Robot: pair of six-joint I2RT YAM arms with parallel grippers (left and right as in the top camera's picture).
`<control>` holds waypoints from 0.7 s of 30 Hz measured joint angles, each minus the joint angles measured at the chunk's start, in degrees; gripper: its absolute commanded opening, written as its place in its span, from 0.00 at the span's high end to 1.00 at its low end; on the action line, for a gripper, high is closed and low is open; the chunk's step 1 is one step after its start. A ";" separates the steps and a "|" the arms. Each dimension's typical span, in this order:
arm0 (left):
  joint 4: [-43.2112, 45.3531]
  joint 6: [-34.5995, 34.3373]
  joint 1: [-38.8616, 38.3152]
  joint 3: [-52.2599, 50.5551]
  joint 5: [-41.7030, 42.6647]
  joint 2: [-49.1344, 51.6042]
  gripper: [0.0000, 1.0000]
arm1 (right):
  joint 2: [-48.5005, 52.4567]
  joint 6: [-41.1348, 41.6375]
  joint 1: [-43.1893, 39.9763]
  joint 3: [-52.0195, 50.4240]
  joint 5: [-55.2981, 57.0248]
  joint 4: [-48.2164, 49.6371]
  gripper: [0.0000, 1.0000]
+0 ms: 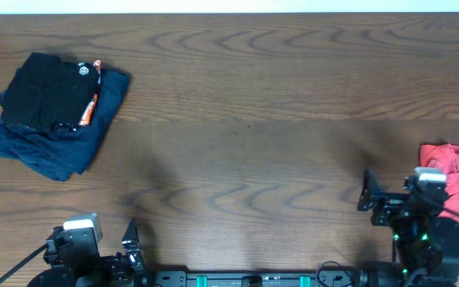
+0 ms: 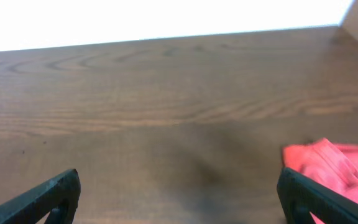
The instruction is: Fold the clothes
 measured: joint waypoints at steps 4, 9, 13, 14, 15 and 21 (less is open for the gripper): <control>0.00 0.00 0.00 0.00 0.00 0.00 0.02 | -5.68 -0.85 0.00 -7.39 -2.32 8.02 0.01; 0.00 0.00 0.00 0.00 0.00 0.00 0.02 | -10.19 -1.11 0.00 -15.89 -4.94 17.11 0.01; 0.00 0.00 0.00 -0.02 0.00 0.00 0.02 | -10.93 -1.27 0.00 -20.79 -5.97 24.15 0.01; 0.00 0.00 0.00 -0.02 0.00 0.00 0.02 | -10.95 -1.33 0.00 -21.77 -6.14 25.92 0.01; -0.02 0.00 0.00 -0.02 0.00 0.00 0.02 | -10.99 -1.40 0.00 -22.64 -6.16 27.58 0.01; 0.00 0.00 0.00 -0.02 0.00 0.00 0.02 | -11.19 -3.26 0.00 -28.11 -6.19 36.35 0.01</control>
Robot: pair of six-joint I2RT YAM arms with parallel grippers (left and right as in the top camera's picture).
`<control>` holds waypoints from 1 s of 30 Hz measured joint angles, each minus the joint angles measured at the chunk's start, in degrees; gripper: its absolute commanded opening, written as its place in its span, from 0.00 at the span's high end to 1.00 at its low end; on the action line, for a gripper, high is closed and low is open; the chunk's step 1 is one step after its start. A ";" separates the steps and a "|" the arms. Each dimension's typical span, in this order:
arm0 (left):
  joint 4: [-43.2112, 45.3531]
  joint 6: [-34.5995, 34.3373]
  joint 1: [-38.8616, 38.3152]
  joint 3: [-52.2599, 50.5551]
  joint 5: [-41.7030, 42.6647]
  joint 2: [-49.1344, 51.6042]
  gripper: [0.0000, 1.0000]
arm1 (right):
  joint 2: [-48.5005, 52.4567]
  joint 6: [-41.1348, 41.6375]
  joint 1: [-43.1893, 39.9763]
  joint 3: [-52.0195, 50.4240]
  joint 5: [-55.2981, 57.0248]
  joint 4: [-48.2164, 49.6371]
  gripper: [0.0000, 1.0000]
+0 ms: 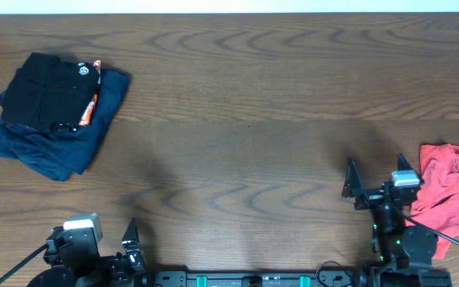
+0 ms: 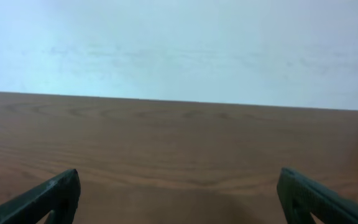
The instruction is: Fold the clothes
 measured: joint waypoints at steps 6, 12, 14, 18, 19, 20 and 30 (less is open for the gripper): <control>-0.04 0.00 0.00 0.00 0.00 0.00 0.02 | 0.02 -3.28 0.00 -1.66 0.20 -0.90 0.01; -0.04 0.00 0.00 0.00 0.00 0.00 0.02 | 0.00 -5.03 0.00 -1.66 0.26 -0.90 0.01; -0.04 0.00 0.00 0.00 0.00 0.00 0.02 | 0.00 -5.22 0.00 -1.66 0.26 -0.90 0.01; -0.04 0.00 0.00 0.00 0.00 0.00 0.02 | 0.02 -5.44 0.00 -1.66 0.26 -0.87 0.01; -0.04 0.00 0.00 0.00 0.00 0.00 0.02 | 0.00 -5.46 0.00 -1.66 0.26 -0.90 0.01; -0.04 0.00 0.00 0.00 0.00 0.00 0.02 | 0.02 -5.46 0.00 -1.66 0.26 -0.90 0.01; -0.04 0.00 0.00 0.00 0.00 0.00 0.02 | 0.00 -5.62 0.00 -1.66 0.26 -0.90 0.01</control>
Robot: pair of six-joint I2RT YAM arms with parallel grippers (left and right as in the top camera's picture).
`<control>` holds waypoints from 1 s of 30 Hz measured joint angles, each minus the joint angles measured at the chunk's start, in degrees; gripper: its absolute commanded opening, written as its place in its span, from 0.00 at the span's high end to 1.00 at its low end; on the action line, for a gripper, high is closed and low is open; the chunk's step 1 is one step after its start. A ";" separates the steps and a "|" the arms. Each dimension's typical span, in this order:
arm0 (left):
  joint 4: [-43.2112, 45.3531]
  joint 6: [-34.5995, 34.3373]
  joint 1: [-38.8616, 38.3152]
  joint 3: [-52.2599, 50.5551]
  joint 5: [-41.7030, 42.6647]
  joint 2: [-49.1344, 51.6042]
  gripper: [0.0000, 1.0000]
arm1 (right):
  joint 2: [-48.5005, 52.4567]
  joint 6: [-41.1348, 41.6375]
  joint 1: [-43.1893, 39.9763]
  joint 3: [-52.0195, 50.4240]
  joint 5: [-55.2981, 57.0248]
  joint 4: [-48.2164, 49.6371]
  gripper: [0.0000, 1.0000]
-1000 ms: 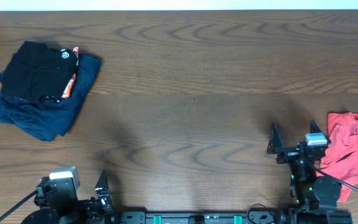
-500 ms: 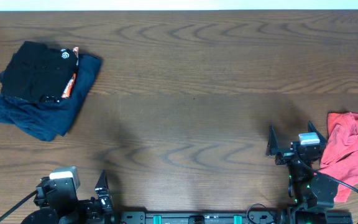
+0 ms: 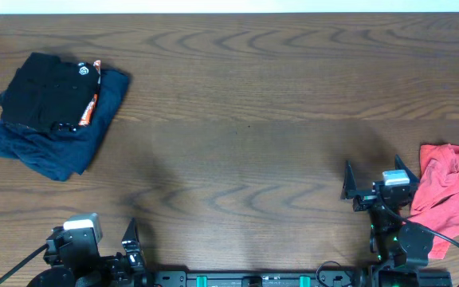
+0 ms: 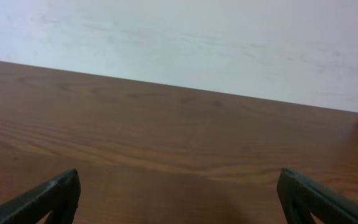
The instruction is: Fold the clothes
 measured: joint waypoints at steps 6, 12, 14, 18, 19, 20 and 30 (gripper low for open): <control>0.00 0.00 0.00 0.00 0.00 0.00 0.02 | 0.02 0.00 0.00 0.00 0.00 0.00 0.01; 0.00 0.00 0.00 0.00 0.00 0.00 0.02 | 0.00 -0.02 0.00 0.00 0.00 0.02 0.01; 0.00 0.00 0.00 0.00 0.00 0.00 0.02 | 0.02 -0.02 0.00 0.00 0.00 0.00 0.01; 0.00 0.00 0.00 0.00 0.00 0.00 0.02 | 0.00 0.00 0.00 0.00 0.00 0.00 0.01; 0.02 0.00 0.00 0.00 0.00 0.00 0.02 | 0.02 0.00 0.00 0.00 0.00 0.00 0.01; 0.02 0.00 0.00 0.00 0.00 0.00 0.02 | 0.02 0.00 0.00 0.00 0.00 0.02 0.01; 10.29 0.07 0.00 -4.63 0.00 -1.25 0.02 | 0.02 -0.02 0.00 0.00 0.00 0.00 0.01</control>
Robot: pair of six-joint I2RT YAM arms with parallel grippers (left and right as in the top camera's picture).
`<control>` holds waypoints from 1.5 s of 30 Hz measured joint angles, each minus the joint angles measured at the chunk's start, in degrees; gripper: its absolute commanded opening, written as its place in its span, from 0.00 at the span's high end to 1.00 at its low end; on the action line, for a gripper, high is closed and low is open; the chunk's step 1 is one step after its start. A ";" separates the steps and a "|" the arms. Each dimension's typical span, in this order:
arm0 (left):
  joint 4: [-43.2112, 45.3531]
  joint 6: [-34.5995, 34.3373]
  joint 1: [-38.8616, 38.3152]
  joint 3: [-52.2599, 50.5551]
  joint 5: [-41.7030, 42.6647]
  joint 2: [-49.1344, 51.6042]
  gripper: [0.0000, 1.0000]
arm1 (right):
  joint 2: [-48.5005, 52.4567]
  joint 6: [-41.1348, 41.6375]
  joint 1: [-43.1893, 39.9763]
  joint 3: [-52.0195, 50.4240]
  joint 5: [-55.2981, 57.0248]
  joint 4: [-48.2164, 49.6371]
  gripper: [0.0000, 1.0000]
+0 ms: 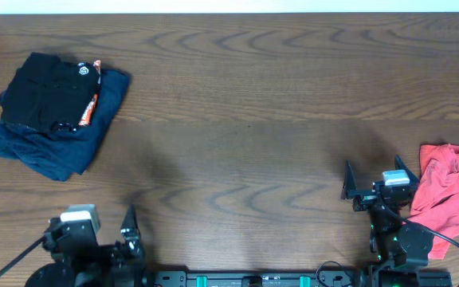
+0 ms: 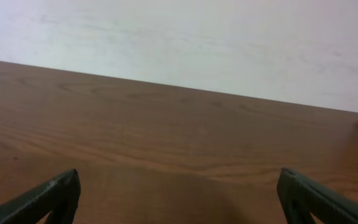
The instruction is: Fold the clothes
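Note:
A crumpled red garment [image 1: 451,188] lies at the table's right edge. At the far left sits a stack of folded dark clothes [image 1: 54,112], black on top of navy, with an orange tag showing. My right gripper [image 1: 373,175] stands open just left of the red garment, its fingers [image 2: 55,196] wide apart over bare wood, nothing between them. The red garment is out of the right wrist view. My left gripper [image 1: 127,231] sits at the front left edge; its jaws are too small to read.
The brown wooden table [image 1: 237,96] spans the whole overhead view. A pale wall [image 2: 179,37] rises behind its far edge in the right wrist view. The arm bases [image 1: 253,279] line the front edge.
The left arm at the front left has shifted slightly, its wrist now a little further left and lower. The right gripper and both piles of clothes are where they were.
The right gripper was open beside the red garment, tilted down at the table with red cloth at its right. Then it had moved left and tipped up toward the wall. It has stayed open left of the garment, and the red cloth has kept its place.

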 measured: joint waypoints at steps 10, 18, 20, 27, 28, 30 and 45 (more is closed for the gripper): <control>17.92 0.81 0.00 -21.90 0.00 -9.03 0.02 | 0.00 0.00 0.00 0.00 0.02 0.02 0.01; 38.23 1.05 0.00 -37.07 0.00 -11.76 0.02 | 0.00 0.00 0.00 0.00 0.02 0.02 0.01; 43.63 1.05 0.00 -40.44 0.02 -11.74 0.02 | -0.02 0.00 0.00 0.00 0.02 0.02 0.01; 59.56 1.05 0.00 -51.49 -0.02 -11.76 0.02 | 0.00 0.00 0.00 0.00 0.02 0.04 0.01; 59.95 1.05 0.00 -51.65 -0.22 -11.61 0.02 | -0.04 0.02 0.00 -0.02 0.04 0.02 0.01; 59.58 1.07 0.00 -51.63 -0.44 -11.69 0.02 | -0.04 0.00 0.00 -0.02 0.07 0.04 0.01; 59.54 0.94 0.00 -51.63 -0.63 -11.74 0.02 | -0.04 0.00 0.00 -0.02 0.07 0.04 0.01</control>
